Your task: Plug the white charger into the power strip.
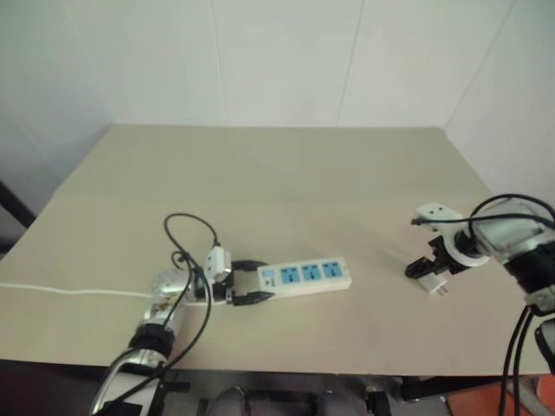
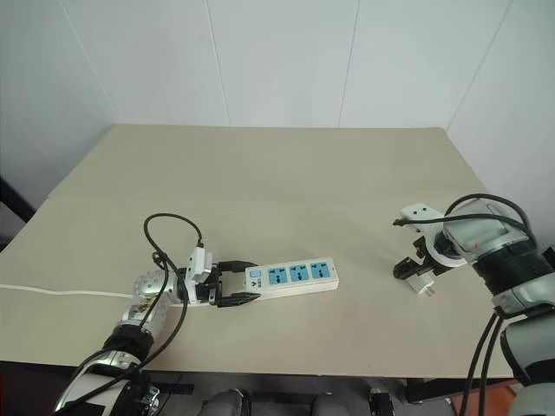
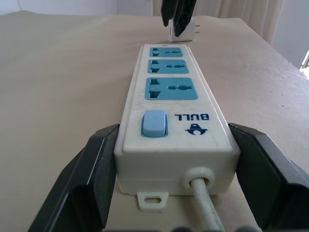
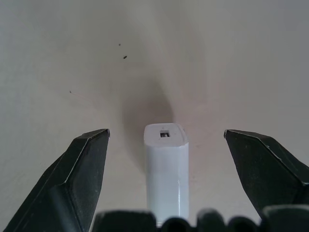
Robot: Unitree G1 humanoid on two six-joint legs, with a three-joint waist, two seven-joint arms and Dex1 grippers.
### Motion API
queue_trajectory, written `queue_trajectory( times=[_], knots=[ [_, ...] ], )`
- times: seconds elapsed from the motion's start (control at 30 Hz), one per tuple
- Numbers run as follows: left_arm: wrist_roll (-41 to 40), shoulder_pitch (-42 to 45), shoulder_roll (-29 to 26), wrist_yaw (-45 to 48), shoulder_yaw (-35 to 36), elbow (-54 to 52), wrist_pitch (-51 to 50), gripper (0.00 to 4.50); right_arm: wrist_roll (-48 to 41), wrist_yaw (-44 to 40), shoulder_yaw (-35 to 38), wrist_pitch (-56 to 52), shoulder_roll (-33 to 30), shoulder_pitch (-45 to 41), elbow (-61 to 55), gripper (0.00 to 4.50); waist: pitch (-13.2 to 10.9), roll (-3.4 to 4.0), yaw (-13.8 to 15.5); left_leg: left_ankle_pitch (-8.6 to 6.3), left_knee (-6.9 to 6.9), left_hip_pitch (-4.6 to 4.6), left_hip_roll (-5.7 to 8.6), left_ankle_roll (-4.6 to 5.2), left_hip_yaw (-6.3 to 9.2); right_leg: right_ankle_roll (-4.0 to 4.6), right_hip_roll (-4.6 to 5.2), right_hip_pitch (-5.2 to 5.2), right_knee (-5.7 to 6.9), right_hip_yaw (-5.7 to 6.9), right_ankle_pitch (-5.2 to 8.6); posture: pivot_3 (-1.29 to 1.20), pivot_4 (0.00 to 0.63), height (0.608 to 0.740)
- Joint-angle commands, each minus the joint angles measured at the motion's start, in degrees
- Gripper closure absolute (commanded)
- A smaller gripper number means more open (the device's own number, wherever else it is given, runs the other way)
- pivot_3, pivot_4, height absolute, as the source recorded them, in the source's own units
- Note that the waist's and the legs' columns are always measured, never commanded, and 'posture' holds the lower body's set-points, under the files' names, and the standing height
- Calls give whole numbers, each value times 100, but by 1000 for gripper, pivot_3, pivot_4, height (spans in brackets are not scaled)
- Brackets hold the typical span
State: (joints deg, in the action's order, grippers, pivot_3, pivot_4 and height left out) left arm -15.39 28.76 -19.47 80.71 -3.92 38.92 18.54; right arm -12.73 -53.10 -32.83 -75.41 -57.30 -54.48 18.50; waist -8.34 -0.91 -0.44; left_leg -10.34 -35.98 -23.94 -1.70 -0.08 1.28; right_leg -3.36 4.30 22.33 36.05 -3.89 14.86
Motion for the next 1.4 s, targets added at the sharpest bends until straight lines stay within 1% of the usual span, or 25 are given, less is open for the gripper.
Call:
queue_trajectory(
  times=[0.03,0.3,0.4,0.67,0.73,0.87,1.03,1.1,1.17,1.2,1.27,1.3,1.33,1.4],
  knots=[
    [92,-112,-27,-4,-102,-105,-40,1282,245,-181,-8,246,24,-235,287,0,0,0,-16,0,0,0,0,0,0,0,0,0,0,0,0,0,150,740],
    [92,-263,-30,-84,-114,-233,-72,1282,550,-578,-143,440,130,-279,710,0,1,2,-30,0,2,0,0,0,0,0,0,0,-1,0,0,0,150,740],
    [82,-302,-36,-108,-121,-281,-89,1282,624,-713,-176,454,136,-269,734,609,2,4,-30,0,2,2,0,0,0,0,0,0,1,0,0,0,150,740],
    [79,-350,-55,-156,-125,-342,-102,1282,779,-807,-122,504,204,-222,825,3355,3,5,-33,0,3,7,-1,0,0,0,-1,-2,2,-1,0,0,150,740],
    [92,-343,-56,-168,-132,-327,-91,1282,850,-884,-169,565,184,-202,778,3404,3,5,-33,0,3,7,0,0,0,0,-1,-2,2,-1,0,0,150,740],
    [44,-337,-88,-96,-139,-403,-175,1282,882,-1038,-148,561,-28,-180,247,3404,3,6,-35,0,2,7,-1,0,0,0,-1,-2,3,-1,0,0,150,740],
    [-3,-299,-194,77,-152,-479,-317,1282,716,-1154,261,522,-388,-240,-818,3404,3,9,-37,0,5,6,-2,0,0,-1,-3,1,3,0,1,0,150,740],
    [-27,-244,-258,202,-153,-467,-352,1282,344,-1432,758,734,-623,-152,-1478,3404,3,10,-37,0,8,6,-2,-1,0,-1,-2,4,3,-1,1,0,150,740],
    [-33,-177,-302,298,-150,-409,-336,1282,-41,-1426,1490,911,-596,85,-1880,3404,3,10,-38,-1,12,7,-4,0,1,-1,-5,3,2,-1,1,0,150,740],
    [-20,-131,-322,344,-152,-347,-309,1282,-165,-1238,1981,1224,-473,373,-2103,3404,3,8,-36,-1,11,7,-6,-1,1,-1,-7,2,1,0,1,0,150,740],
    [-1,-51,-351,431,-163,-236,-243,1282,-232,-742,2890,2173,-132,1139,-2636,3404,10,-4,-19,-1,11,9,-9,-1,4,-1,-10,-4,-1,3,1,0,150,740],
    [-5,-9,-359,469,-159,-180,-229,1282,-486,-803,3318,2511,94,1452,-2755,3404,15,-16,-15,-1,9,9,-10,-1,7,-1,-11,-8,-2,8,2,0,150,740],
    [-8,26,-363,496,-154,-130,-214,1282,-767,-970,3589,2647,267,1641,-2797,3404,14,-16,-20,-1,8,10,-10,-1,9,-2,-12,-12,-3,11,2,0,150,740],
    [-9,89,-367,537,-142,-33,-182,1282,-1208,-1139,3958,2796,591,1845,-2806,3404,14,-16,-28,0,0,9,-5,0,6,-5,-8,-12,3,5,-1,0,150,740]
  ],
)
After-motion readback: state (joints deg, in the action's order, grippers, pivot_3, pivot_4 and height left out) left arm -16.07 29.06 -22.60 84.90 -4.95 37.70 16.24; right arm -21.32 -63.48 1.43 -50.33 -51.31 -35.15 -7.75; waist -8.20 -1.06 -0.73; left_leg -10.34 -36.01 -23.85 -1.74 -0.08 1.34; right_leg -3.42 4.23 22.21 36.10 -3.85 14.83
